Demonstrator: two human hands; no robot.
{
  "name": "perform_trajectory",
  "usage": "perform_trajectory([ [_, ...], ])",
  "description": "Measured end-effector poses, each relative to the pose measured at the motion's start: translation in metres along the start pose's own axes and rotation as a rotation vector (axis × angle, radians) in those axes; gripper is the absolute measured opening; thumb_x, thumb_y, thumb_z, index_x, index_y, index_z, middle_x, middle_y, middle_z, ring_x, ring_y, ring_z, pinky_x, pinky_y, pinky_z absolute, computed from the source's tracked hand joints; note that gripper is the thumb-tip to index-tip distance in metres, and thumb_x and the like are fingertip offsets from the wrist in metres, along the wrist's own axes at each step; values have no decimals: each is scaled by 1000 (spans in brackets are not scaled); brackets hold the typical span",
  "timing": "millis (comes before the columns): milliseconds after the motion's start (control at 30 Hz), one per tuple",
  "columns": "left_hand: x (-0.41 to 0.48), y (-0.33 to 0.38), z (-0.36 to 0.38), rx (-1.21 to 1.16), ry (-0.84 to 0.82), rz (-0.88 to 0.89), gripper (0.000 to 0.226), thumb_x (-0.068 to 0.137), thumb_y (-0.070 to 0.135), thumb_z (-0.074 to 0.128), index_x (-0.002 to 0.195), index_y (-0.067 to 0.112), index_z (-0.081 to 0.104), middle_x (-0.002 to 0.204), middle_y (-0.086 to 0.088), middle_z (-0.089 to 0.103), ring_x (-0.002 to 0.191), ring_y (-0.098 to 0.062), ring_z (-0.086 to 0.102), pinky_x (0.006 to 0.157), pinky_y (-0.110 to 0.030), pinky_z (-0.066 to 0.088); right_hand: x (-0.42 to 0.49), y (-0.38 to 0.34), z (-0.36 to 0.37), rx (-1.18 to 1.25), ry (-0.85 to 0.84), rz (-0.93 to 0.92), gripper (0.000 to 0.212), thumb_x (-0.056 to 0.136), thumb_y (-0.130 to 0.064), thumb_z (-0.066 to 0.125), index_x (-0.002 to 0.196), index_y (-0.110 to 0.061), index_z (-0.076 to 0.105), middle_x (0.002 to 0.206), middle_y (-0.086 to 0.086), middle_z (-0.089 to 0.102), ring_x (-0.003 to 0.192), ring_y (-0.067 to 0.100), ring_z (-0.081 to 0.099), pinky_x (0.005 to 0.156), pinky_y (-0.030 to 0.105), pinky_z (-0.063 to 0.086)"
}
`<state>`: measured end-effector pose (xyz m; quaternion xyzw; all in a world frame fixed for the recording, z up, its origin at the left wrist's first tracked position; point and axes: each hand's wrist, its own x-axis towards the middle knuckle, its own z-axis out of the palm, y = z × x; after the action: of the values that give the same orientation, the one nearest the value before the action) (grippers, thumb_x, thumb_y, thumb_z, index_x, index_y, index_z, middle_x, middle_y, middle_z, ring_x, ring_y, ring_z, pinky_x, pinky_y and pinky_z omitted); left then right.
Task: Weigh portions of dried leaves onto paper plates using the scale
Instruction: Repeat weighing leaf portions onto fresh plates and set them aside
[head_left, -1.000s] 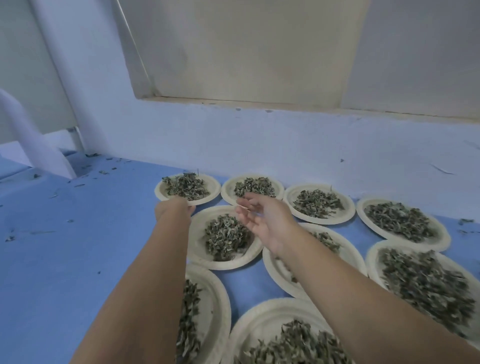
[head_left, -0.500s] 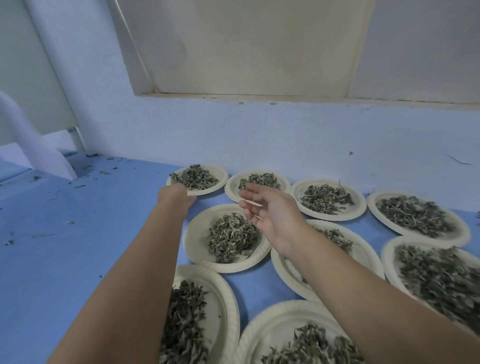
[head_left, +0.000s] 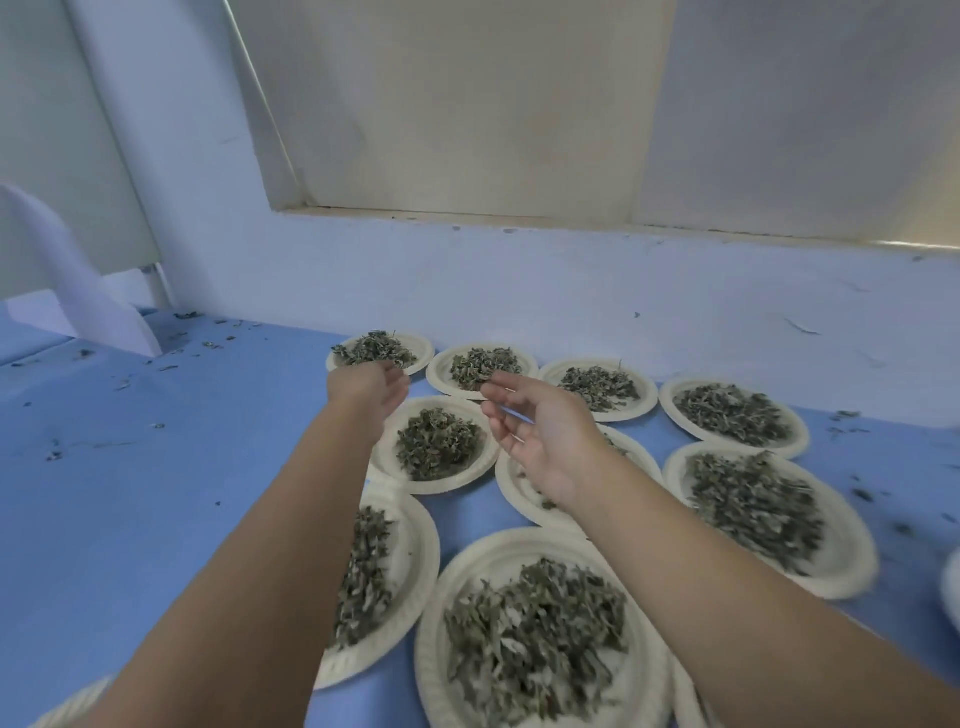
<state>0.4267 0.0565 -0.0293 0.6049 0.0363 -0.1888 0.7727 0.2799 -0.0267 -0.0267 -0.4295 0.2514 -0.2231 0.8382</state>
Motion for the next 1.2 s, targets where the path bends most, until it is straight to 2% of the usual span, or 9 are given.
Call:
perform_trajectory([
  [133, -60, -6, 15, 67, -146, -9, 19, 100, 6, 37, 101, 6, 56, 86, -5, 62, 66, -12, 55, 61, -20, 44, -45, -9, -10, 1, 23, -7, 24, 92, 5, 40, 88, -6, 61, 71, 5, 65, 57, 13, 59, 53, 18, 47],
  [200, -92, -9, 23, 86, -194, -2, 25, 100, 7, 36, 85, 9, 56, 77, -1, 59, 63, -11, 54, 56, -19, 38, -69, -12, -20, -4, 28, -30, 25, 94, 5, 39, 88, -5, 61, 70, 5, 64, 57, 12, 58, 50, 17, 46],
  [400, -205, -24, 46, 50, -325, -15, 32, 99, 6, 32, 78, 11, 56, 67, 0, 62, 57, -9, 55, 55, -17, 38, -151, -29, -63, -59, 31, -172, 21, 95, 1, 43, 88, -5, 62, 62, 3, 67, 52, 11, 58, 49, 17, 47],
  [500, -268, -35, 62, -20, -394, -5, 31, 97, 4, 34, 76, 10, 56, 45, 4, 61, 36, -5, 55, 51, -17, 39, -193, -45, -97, -289, 69, -347, 25, 95, 0, 45, 83, -11, 64, 66, 0, 67, 46, 7, 57, 45, 16, 46],
  [600, -320, -56, 77, -113, -439, 9, 25, 95, 5, 42, 79, 8, 61, 52, 3, 63, 38, -4, 56, 46, -15, 44, -222, -62, -136, -568, 160, -538, 19, 92, -4, 50, 84, -14, 65, 73, -4, 66, 45, 3, 53, 46, 16, 41],
  [800, -383, -99, 101, -242, -490, 17, 23, 95, 7, 45, 79, 10, 62, 54, 6, 66, 44, -4, 58, 48, -13, 43, -252, -99, -215, -1107, 537, -1064, 14, 91, -15, 57, 94, -20, 69, 97, -7, 66, 82, 6, 54, 76, 22, 41],
  [933, -404, -112, 109, -292, -505, 24, 25, 94, 1, 42, 78, 7, 61, 51, 4, 65, 40, -4, 56, 43, -11, 42, -259, -113, -256, -1571, 605, -955, 25, 97, -19, 50, 112, -15, 69, 115, -1, 67, 108, 21, 56, 86, 33, 45],
  [1067, -413, -120, 112, -285, -512, 20, 27, 93, -1, 40, 81, 7, 62, 52, 4, 65, 40, -4, 56, 41, -11, 43, -264, -116, -273, -1766, 560, -838, 32, 101, -23, 42, 123, -17, 65, 115, 5, 68, 105, 24, 59, 78, 34, 48],
  [1200, -415, -121, 111, -297, -498, 28, 26, 94, 3, 41, 80, 8, 62, 54, 5, 66, 42, -3, 58, 42, -11, 44, -261, -118, -271, -1896, 564, -767, 30, 100, -15, 40, 114, -6, 65, 108, 13, 68, 100, 28, 59, 84, 42, 49],
])
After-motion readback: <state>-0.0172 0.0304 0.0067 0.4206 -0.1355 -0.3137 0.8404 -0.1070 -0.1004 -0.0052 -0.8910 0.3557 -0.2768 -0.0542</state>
